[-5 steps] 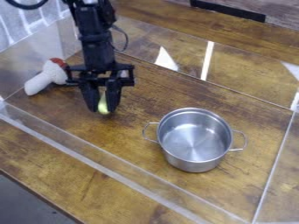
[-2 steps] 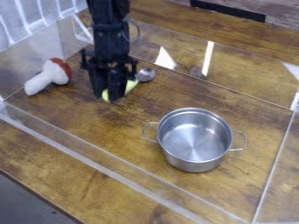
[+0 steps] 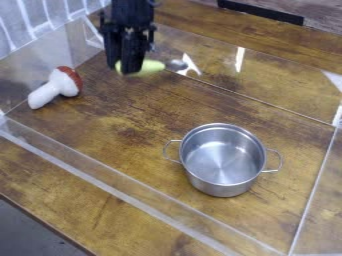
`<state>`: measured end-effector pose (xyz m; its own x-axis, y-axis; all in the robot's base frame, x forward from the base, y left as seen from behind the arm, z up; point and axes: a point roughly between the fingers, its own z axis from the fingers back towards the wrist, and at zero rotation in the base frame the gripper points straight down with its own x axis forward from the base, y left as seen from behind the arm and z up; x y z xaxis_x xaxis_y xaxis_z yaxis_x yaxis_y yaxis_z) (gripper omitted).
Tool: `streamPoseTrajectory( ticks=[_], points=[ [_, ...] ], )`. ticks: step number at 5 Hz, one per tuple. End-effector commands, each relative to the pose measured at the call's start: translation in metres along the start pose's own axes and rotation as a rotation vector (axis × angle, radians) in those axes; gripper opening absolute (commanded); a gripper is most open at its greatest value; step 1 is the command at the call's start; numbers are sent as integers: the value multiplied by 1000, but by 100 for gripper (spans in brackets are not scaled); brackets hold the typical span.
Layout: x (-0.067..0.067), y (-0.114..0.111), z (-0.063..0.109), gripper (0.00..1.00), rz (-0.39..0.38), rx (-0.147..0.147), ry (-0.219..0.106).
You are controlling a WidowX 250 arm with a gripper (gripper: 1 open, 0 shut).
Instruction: Move the green spoon to the right
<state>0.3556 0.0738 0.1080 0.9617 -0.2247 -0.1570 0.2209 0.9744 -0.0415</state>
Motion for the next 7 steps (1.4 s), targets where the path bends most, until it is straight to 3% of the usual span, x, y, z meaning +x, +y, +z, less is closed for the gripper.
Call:
streamPoseTrajectory(
  ticks=[1,2,5,7],
  points=[
    [6,7,11,0,-11,35,-39],
    [13,2,5,0,-17,36,-30],
    [46,7,-8,0,-212,54,-8],
    [57,19,-7,0,-265,58,-11]
  ],
)
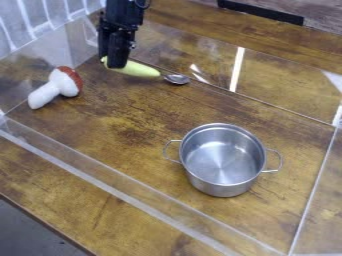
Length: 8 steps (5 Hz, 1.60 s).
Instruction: Move the green spoon to the right
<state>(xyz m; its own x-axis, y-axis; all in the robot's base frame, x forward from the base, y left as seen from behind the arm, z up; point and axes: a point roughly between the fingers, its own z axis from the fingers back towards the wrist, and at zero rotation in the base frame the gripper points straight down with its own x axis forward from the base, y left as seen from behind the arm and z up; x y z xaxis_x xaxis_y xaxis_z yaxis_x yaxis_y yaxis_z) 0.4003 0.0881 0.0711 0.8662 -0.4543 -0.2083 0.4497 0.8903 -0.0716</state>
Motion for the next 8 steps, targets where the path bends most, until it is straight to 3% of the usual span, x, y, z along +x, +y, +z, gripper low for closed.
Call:
streamPoseTrajectory(
  ticks=[1,2,5,6,7,8],
  points=[
    [9,-14,28,0,-41,60,-77],
    [7,-23,32,0,-60,63,-82],
    [7,-41,51,0,-226,87,-109],
    [14,-49,43,0,-256,89,-125],
    [33,-61,53,0,-289,113,-113],
    [63,-79,57,0,-355,136,-119]
  ],
)
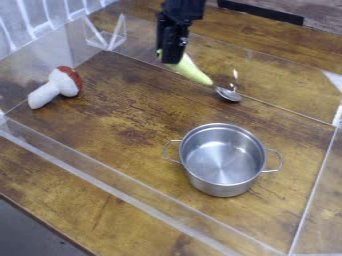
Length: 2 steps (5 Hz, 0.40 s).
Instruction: Move the green spoon to the right
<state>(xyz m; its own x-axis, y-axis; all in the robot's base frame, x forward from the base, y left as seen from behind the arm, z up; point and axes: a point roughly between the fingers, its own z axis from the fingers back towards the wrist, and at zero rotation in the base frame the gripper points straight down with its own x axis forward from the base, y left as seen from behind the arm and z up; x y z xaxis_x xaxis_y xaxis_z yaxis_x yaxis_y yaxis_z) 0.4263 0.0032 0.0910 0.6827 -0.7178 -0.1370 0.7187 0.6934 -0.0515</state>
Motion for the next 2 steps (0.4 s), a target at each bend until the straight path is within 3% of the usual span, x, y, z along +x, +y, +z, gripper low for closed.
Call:
streamPoseTrajectory(
  ticks=[1,2],
  points=[
    [39,-16,35,0,-178,87,-55],
    [59,-23,36,0,-320,101,-56]
  ],
)
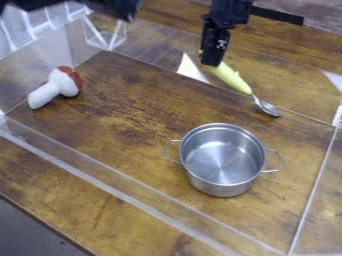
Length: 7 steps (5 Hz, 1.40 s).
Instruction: Move the green spoon to the right
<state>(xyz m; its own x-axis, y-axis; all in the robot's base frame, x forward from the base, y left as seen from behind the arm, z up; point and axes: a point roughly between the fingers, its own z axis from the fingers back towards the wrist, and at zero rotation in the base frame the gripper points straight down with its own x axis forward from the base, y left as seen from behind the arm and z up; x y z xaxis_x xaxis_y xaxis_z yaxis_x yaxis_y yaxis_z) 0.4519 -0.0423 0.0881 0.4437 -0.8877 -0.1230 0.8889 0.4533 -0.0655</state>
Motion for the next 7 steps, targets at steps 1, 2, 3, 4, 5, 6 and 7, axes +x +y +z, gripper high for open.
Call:
streamPoseTrajectory(
  ticks=[1,2,3,4,5,6,7],
  points=[
    [19,-13,22,0,-175,93,-65],
    [16,-7,13,0,-215,78,-84],
    [10,-2,6,0,-231,55,-97],
    [9,2,-10,0,-275,36,-109],
    [9,3,-26,0,-323,11,-120],
    [11,5,-34,0,-385,-22,-132],
    [14,4,-33,100,-411,-47,-146]
  ],
)
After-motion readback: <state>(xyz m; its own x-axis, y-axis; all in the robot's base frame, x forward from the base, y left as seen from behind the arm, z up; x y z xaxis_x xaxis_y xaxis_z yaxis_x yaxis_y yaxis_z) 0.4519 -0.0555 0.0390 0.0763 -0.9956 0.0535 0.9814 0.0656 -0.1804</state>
